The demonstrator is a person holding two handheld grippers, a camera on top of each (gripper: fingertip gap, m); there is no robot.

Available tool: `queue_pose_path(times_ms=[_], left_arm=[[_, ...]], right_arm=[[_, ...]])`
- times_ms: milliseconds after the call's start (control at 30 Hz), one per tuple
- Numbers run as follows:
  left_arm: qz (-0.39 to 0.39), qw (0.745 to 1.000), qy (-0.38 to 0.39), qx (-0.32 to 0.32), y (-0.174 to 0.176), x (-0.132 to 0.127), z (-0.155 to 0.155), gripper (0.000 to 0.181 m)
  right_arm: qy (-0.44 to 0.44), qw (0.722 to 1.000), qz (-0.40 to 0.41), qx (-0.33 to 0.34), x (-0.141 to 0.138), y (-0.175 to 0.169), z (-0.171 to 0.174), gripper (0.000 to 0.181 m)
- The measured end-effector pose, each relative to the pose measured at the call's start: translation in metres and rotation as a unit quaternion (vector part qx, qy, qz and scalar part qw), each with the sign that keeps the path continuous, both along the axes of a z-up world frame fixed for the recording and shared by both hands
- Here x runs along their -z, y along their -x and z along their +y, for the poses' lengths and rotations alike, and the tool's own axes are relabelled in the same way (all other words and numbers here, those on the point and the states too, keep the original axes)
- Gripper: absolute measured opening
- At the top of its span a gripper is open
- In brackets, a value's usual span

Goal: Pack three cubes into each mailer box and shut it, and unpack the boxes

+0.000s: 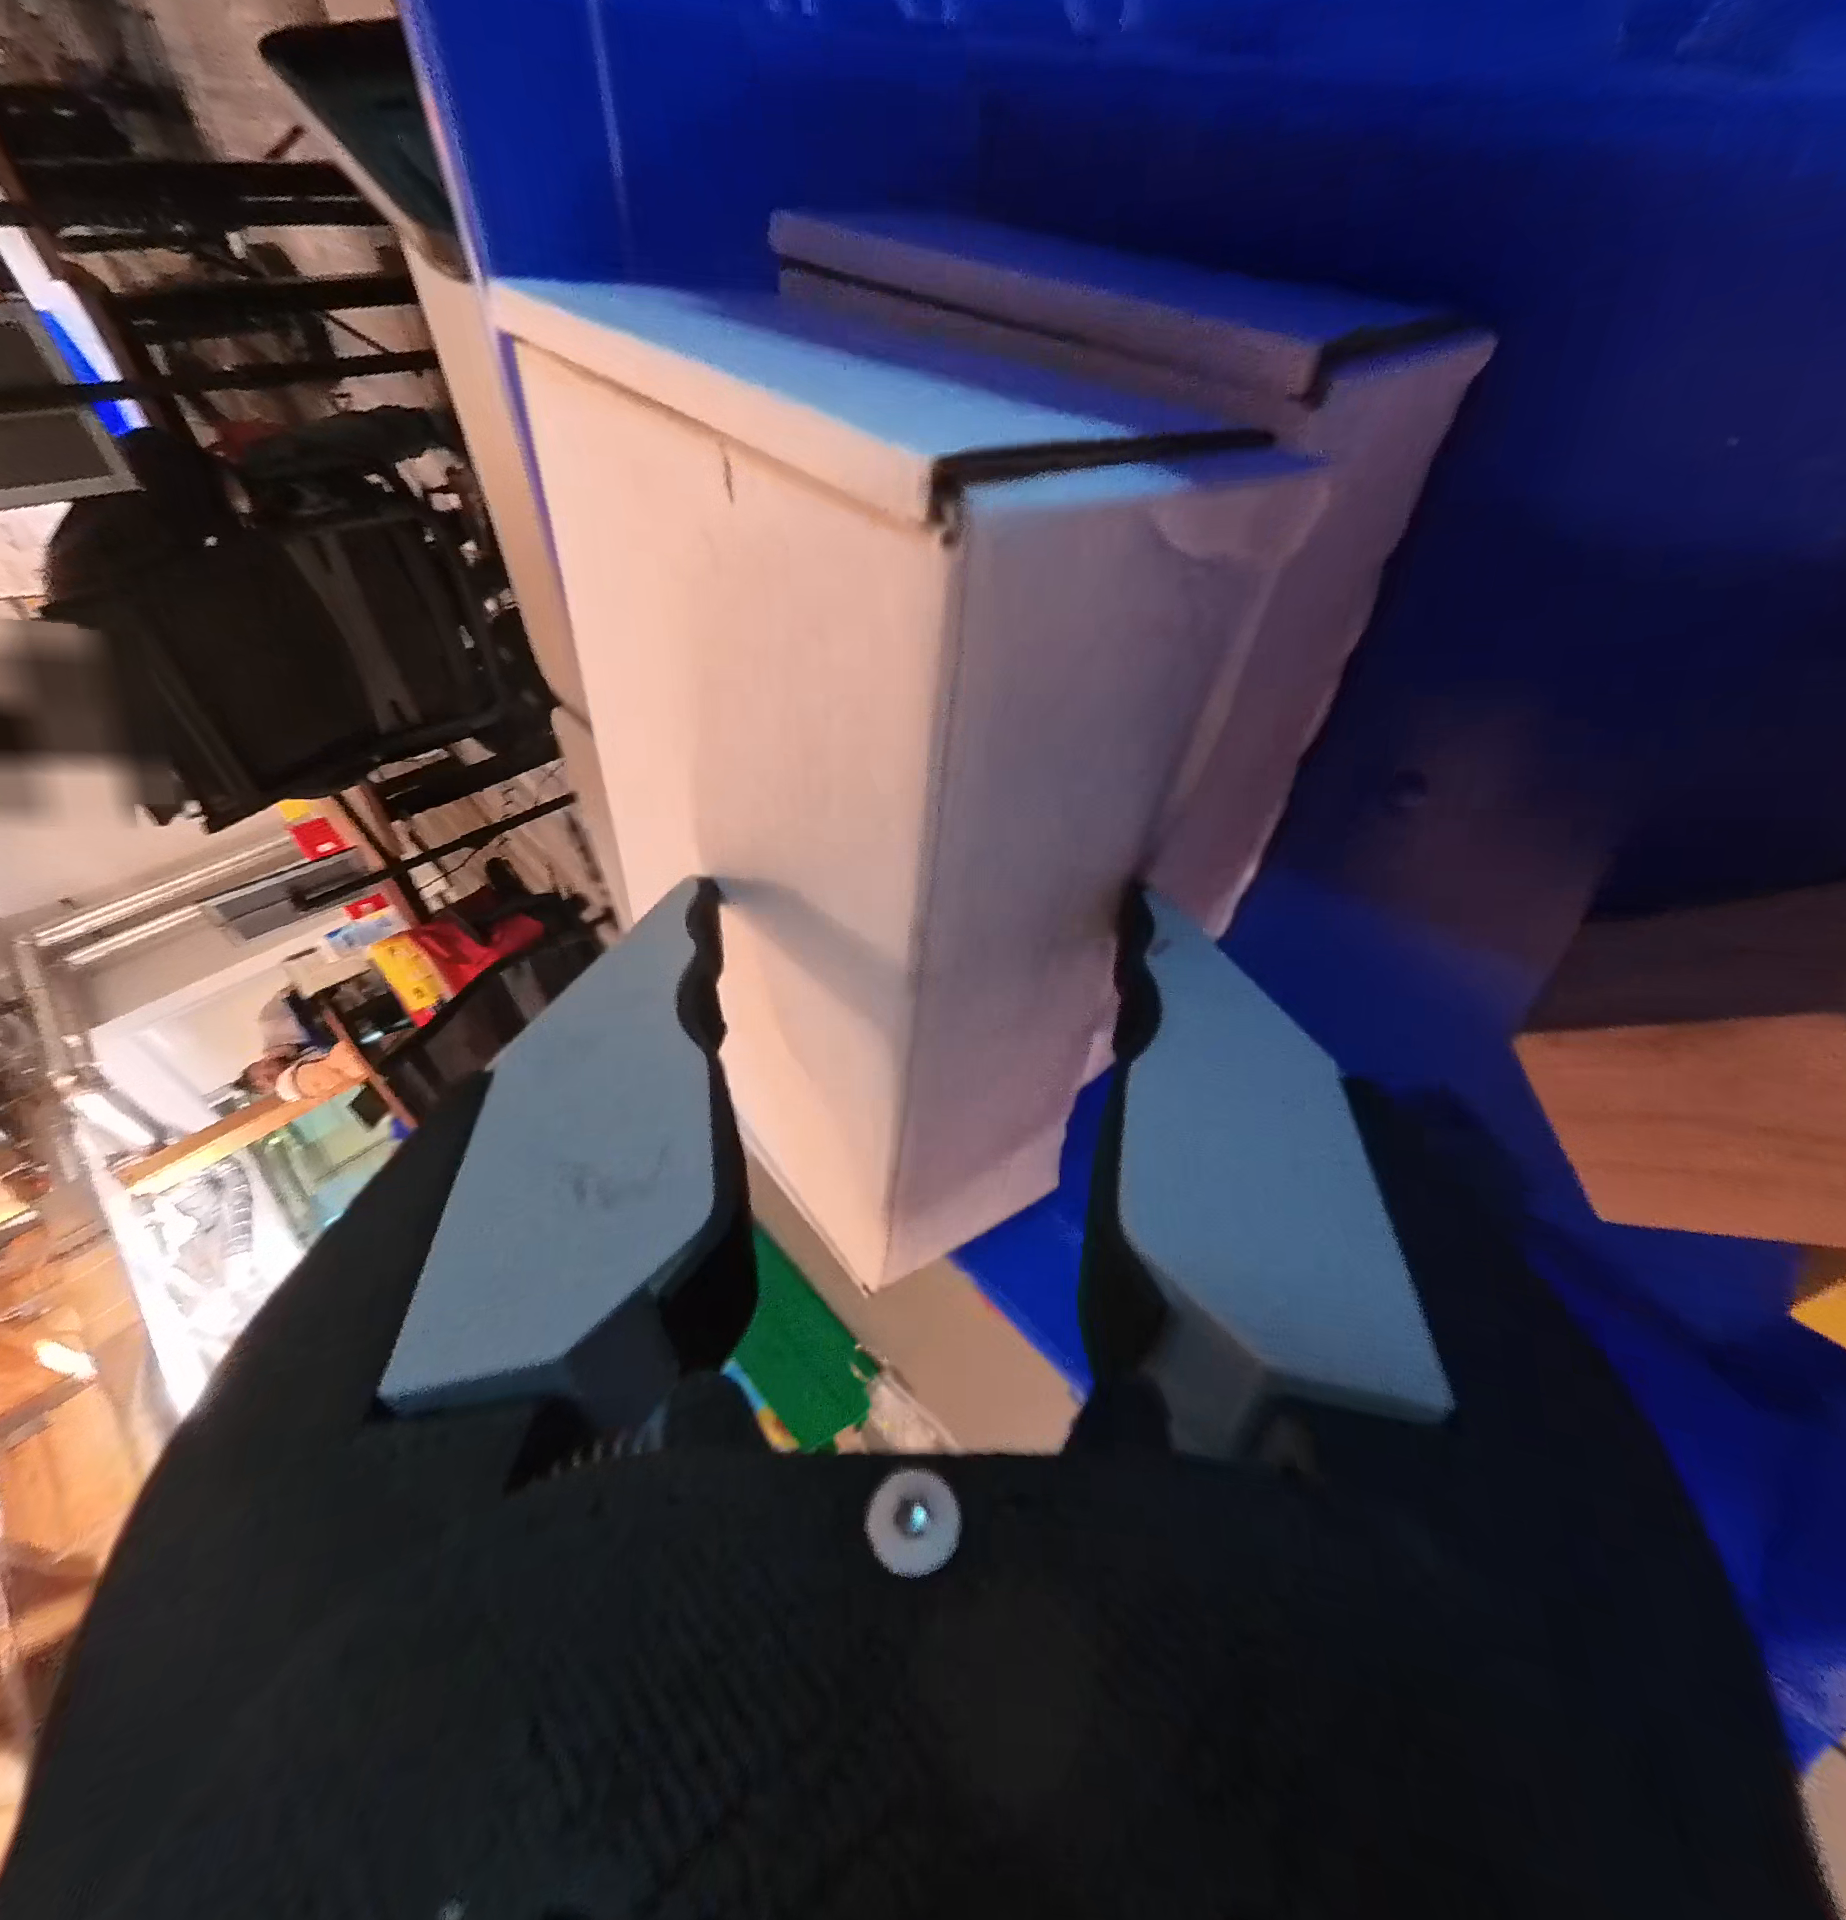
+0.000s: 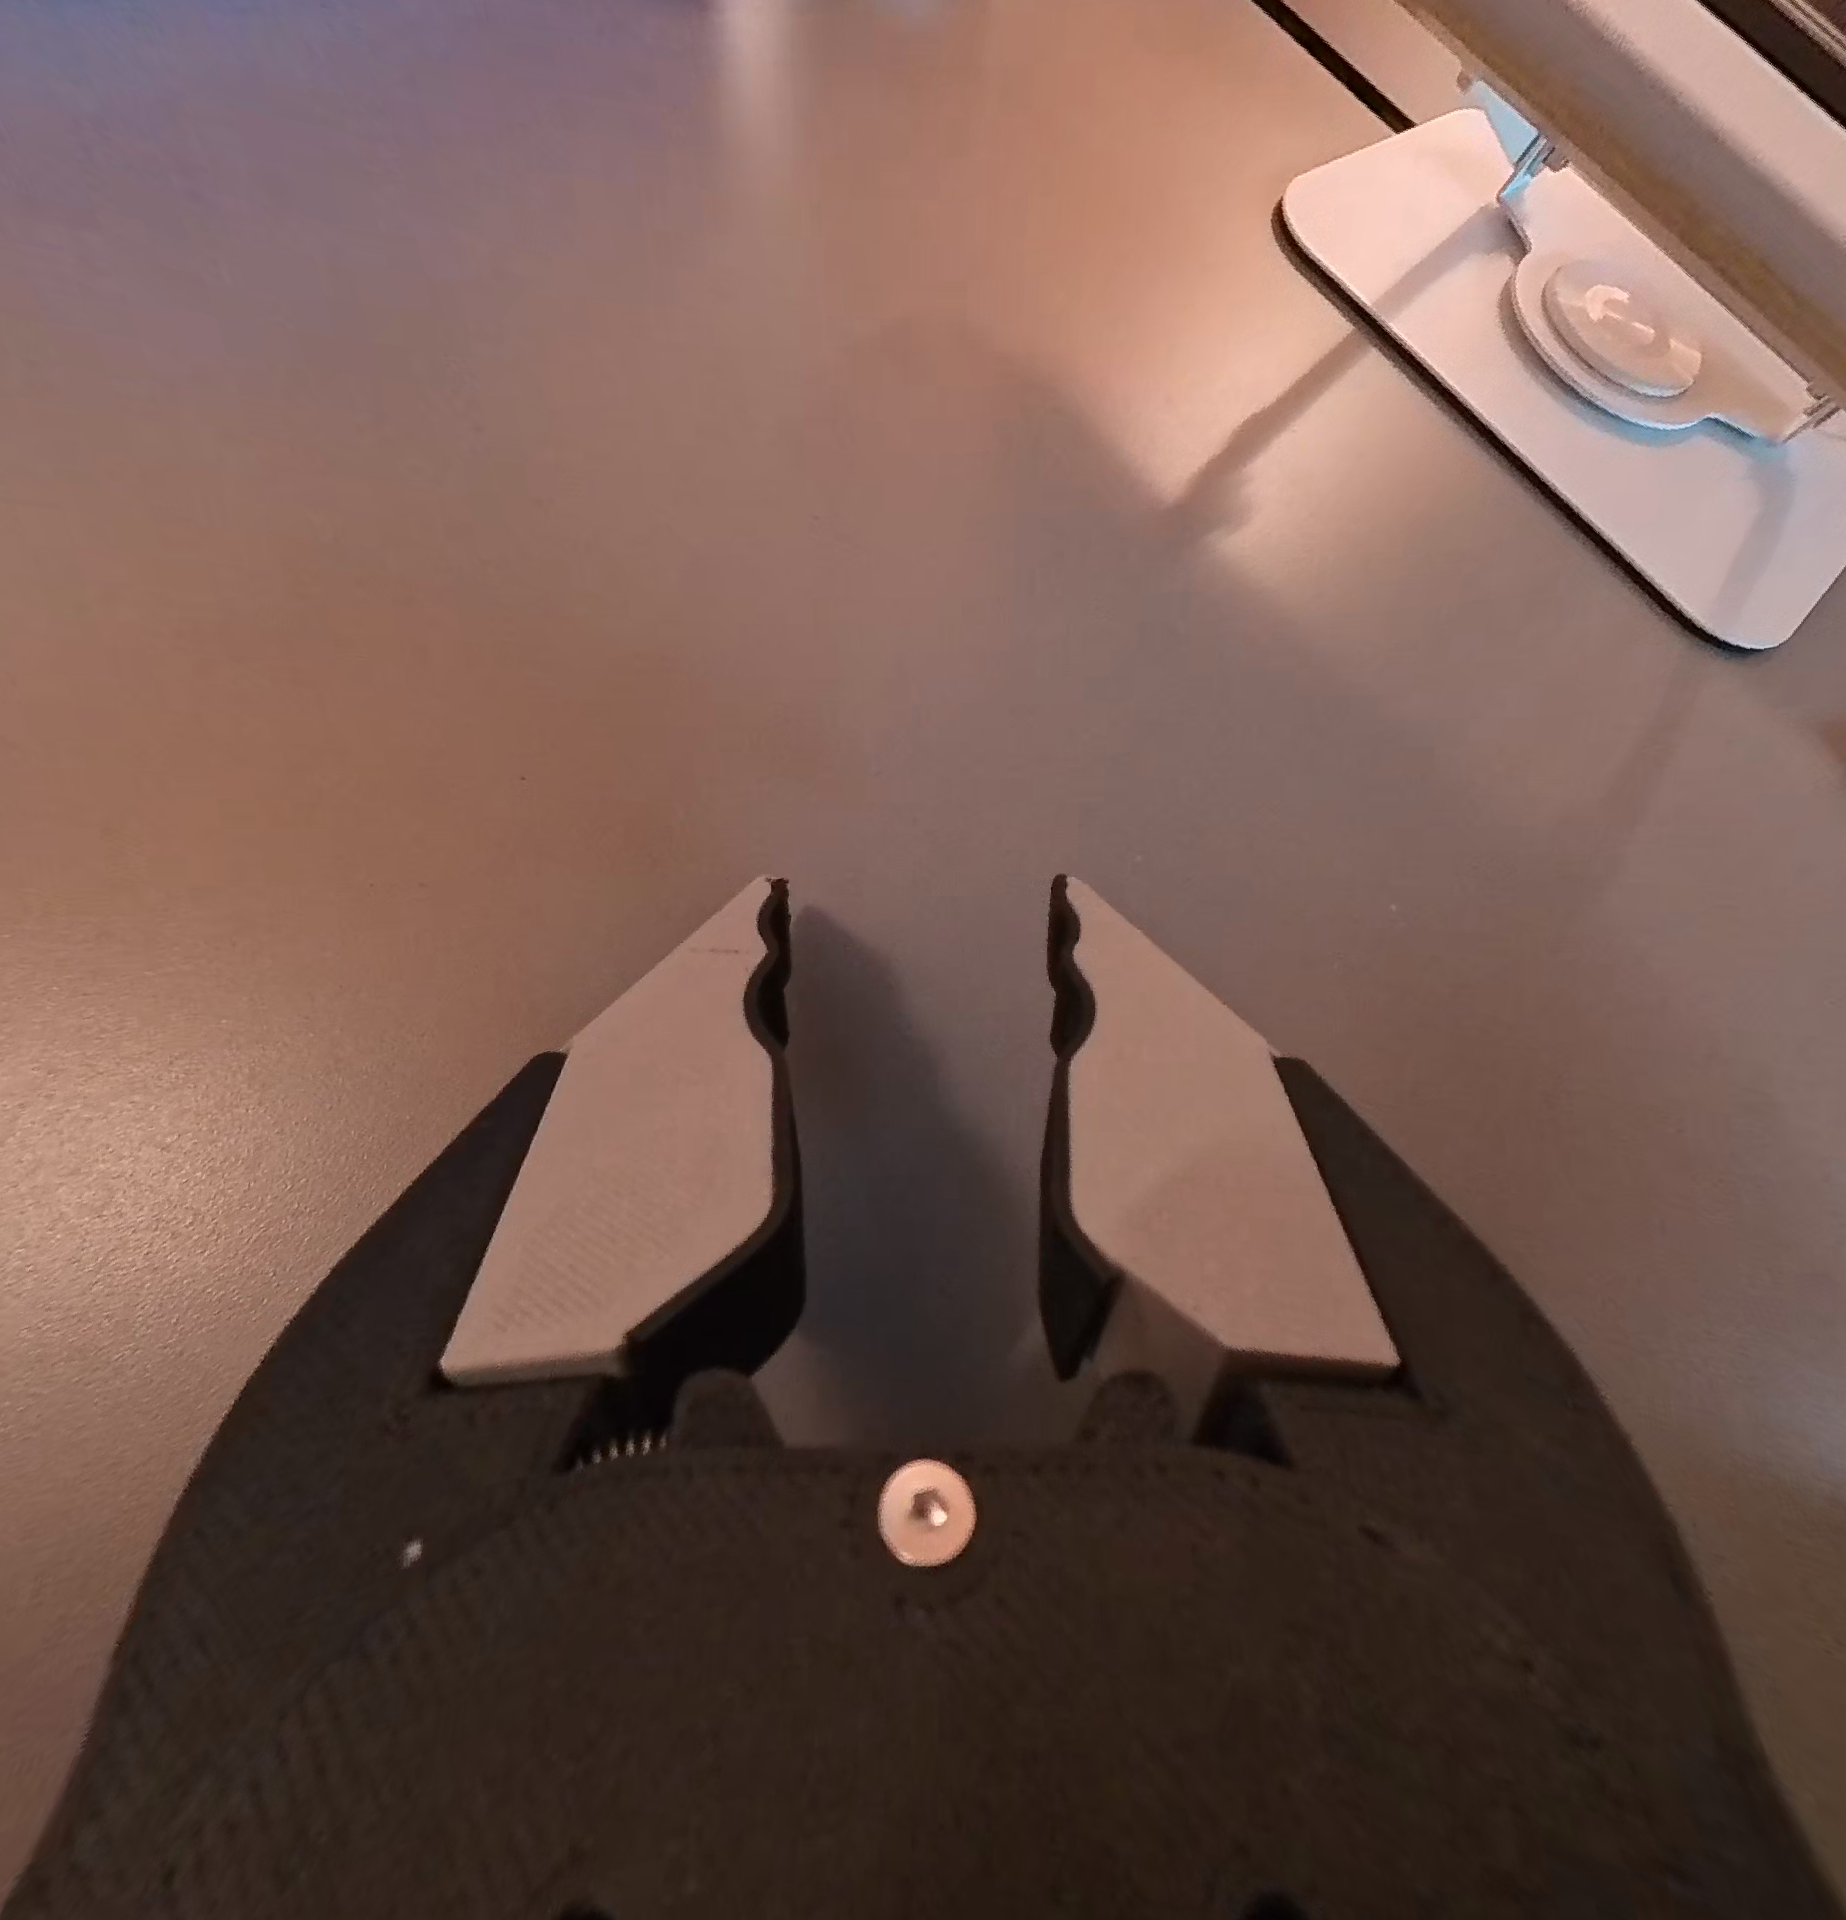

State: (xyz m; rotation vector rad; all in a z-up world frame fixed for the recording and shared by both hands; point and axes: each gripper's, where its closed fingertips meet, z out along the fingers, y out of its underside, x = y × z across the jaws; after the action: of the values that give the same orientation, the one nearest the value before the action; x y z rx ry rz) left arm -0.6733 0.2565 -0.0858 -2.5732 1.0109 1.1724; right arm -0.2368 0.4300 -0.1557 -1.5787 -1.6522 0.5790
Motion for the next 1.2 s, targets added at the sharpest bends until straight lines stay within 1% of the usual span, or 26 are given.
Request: queue_pose_path(times_ms=[100,133,200,333,400,467,533,600,667,767,833,900,933,967,1067,1100,1133,1200], left_arm=[[0.040,0.999,-0.014,0.001,0.004,-0.013,-0.003,0.075],[0.051,0.998,-0.023,0.002,0.004,-0.020,-0.004,0.068],[0.067,0.997,-0.044,0.000,0.002,-0.035,-0.006,0.068],[0.098,0.990,-0.095,0.018,-0.014,-0.069,-0.003,0.068],[0.103,0.988,-0.109,0.035,-0.032,-0.082,0.001,0.067],[0.111,0.985,-0.119,0.060,-0.057,-0.096,0.009,0.068],[0.110,0.981,-0.135,0.091,-0.093,-0.109,0.021,0.068],[0.098,0.977,-0.143,0.126,-0.140,-0.114,0.034,0.068],[0.085,0.975,-0.122,0.164,-0.192,-0.106,0.043,0.068],[0.061,0.974,-0.036,0.216,-0.263,-0.071,0.046,0.068],[0.008,0.968,0.023,0.249,-0.309,-0.043,0.043,0.068],[-0.064,0.958,0.093,0.264,-0.346,-0.018,0.032,0.068],[-0.089,0.950,0.129,0.271,-0.359,-0.010,0.026,0.068],[-0.111,0.942,0.161,0.274,-0.367,-0.003,0.022,0.068],[-0.202,0.914,0.243,0.255,-0.384,0.014,0.011,0.068],[-0.233,0.904,0.257,0.249,-0.390,0.017,0.012,0.067],[-0.257,0.900,0.260,0.238,-0.393,0.016,0.016,0.068],[-0.338,0.879,0.247,0.229,-0.413,0.010,0.028,0.068]], right_arm=[[0.002,1.000,0.003,0.001,-0.001,0.000,0.000,0.047],[0.001,1.000,0.004,0.001,-0.001,0.000,0.000,0.047],[-0.001,1.000,0.005,0.000,-0.001,0.000,0.000,0.047],[-0.001,1.000,0.008,0.001,-0.003,0.000,0.000,0.047],[0.000,1.000,0.011,0.002,-0.003,0.000,0.001,0.047],[0.001,1.000,0.016,0.003,-0.005,-0.001,0.002,0.047],[0.005,1.000,0.021,0.006,-0.006,-0.001,0.003,0.047],[0.009,1.000,0.028,0.006,-0.008,-0.001,0.003,0.051],[0.013,0.999,0.045,0.002,-0.014,-0.001,0.003,0.058],[0.020,0.995,0.093,-0.011,-0.030,0.001,-0.002,0.066],[0.027,0.991,0.125,-0.039,-0.041,0.002,-0.013,0.075],[0.031,0.985,0.144,-0.092,-0.048,0.002,-0.034,0.091],[0.036,0.981,0.146,-0.126,-0.049,0.002,-0.048,0.100],[0.041,0.976,0.146,-0.159,-0.050,0.001,-0.063,0.103],[0.041,0.964,0.132,-0.227,-0.045,-0.002,-0.095,0.104],[0.034,0.961,0.126,-0.242,-0.043,-0.004,-0.101,0.104],[0.028,0.959,0.123,-0.253,-0.041,-0.005,-0.106,0.104],[0.015,0.958,0.118,-0.261,-0.038,-0.005,-0.111,0.104]])
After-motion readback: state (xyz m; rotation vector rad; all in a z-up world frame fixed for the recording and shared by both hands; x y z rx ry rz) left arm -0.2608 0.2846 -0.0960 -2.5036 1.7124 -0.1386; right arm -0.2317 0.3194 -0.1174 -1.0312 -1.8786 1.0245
